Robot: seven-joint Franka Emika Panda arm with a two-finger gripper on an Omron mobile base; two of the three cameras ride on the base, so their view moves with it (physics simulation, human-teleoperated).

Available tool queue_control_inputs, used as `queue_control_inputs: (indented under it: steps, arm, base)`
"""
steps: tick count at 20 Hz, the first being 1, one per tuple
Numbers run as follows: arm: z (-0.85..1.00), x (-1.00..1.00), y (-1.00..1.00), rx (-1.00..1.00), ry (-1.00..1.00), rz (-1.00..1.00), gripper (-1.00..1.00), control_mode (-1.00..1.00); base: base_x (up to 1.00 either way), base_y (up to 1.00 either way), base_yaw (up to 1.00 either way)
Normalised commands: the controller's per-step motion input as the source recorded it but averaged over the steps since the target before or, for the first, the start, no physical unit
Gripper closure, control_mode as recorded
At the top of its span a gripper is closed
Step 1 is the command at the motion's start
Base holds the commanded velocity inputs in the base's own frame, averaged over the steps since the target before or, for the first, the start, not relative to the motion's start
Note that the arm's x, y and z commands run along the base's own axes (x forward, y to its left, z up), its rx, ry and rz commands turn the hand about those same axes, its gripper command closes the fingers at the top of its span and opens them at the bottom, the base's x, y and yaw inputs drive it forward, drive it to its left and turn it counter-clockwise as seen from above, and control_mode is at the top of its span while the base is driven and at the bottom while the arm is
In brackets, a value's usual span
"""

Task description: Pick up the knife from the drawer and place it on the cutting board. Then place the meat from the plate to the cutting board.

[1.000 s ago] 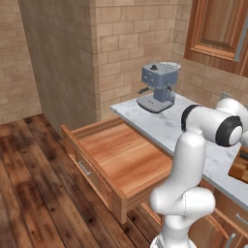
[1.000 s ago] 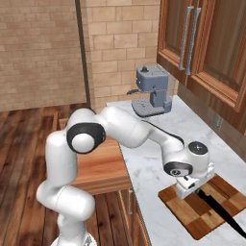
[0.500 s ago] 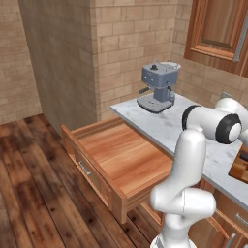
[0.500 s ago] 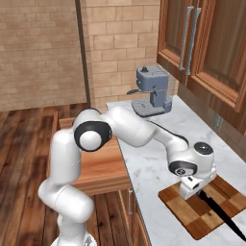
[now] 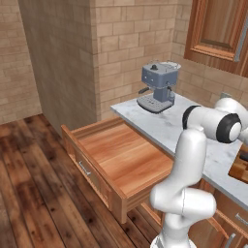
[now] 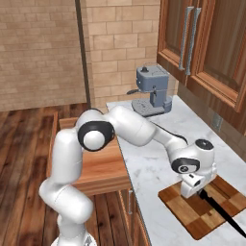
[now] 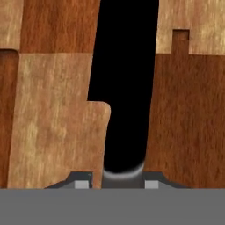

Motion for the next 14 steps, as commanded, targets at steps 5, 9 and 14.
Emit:
queue_control_inputs:
  steps: [5, 9, 14]
  arm:
    - [-0.01, -0.06, 0.0, 0.0, 0.0, 0.0, -1.0, -1.0]
    - [0.19, -0.29, 0.01, 0.0, 0.0, 0.0, -1.0, -1.0]
    - [0.46, -0.39, 0.13, 0.0, 0.0, 0.0, -1.0, -1.0]
  base:
    - [0.0, 0.0, 0.0]
    - [0.0, 0.0, 0.0]
    - [0.0, 0.0, 0.0]
